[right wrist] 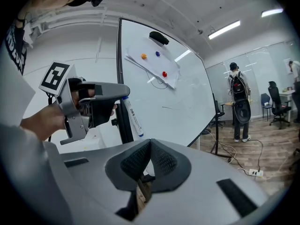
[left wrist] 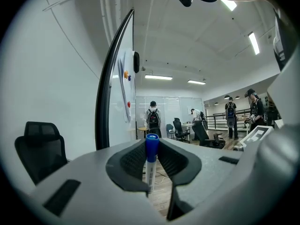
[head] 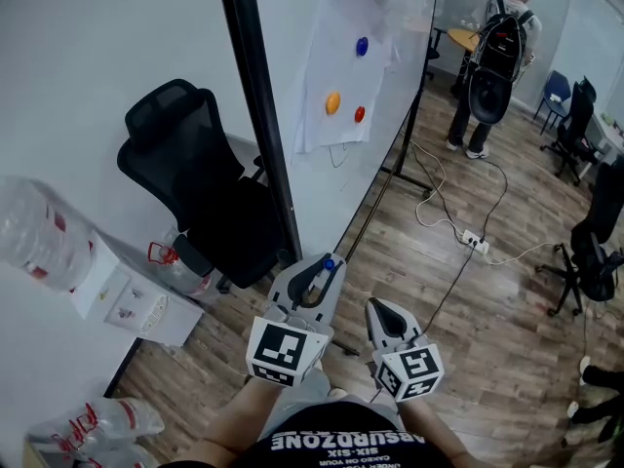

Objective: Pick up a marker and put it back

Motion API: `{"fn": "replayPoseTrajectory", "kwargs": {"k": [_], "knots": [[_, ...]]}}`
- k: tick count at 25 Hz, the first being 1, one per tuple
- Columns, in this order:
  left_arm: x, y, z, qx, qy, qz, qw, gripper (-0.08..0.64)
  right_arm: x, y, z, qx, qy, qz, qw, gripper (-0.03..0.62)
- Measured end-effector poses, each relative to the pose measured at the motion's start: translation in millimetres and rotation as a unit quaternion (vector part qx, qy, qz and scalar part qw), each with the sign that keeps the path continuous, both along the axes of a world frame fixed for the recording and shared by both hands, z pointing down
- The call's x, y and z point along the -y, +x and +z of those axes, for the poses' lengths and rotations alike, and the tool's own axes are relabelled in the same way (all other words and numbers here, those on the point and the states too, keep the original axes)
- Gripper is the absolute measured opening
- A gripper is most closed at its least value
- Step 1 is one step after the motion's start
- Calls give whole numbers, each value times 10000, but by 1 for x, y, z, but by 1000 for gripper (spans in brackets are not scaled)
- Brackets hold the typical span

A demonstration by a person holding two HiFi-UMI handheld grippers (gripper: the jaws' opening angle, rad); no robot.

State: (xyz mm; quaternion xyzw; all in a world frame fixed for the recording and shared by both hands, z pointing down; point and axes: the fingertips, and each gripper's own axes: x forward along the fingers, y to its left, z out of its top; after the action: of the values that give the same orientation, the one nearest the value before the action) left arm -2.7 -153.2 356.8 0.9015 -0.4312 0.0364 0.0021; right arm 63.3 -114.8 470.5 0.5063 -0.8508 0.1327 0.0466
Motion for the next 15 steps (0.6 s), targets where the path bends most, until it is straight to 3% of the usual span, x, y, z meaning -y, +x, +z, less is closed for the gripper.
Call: {"fn": "replayPoseTrajectory", "kwargs": {"k": [15], "knots": [[20,16,4,19,-14,28,10000,78,11,5,3,17,-50,18,10000,-2]]}}
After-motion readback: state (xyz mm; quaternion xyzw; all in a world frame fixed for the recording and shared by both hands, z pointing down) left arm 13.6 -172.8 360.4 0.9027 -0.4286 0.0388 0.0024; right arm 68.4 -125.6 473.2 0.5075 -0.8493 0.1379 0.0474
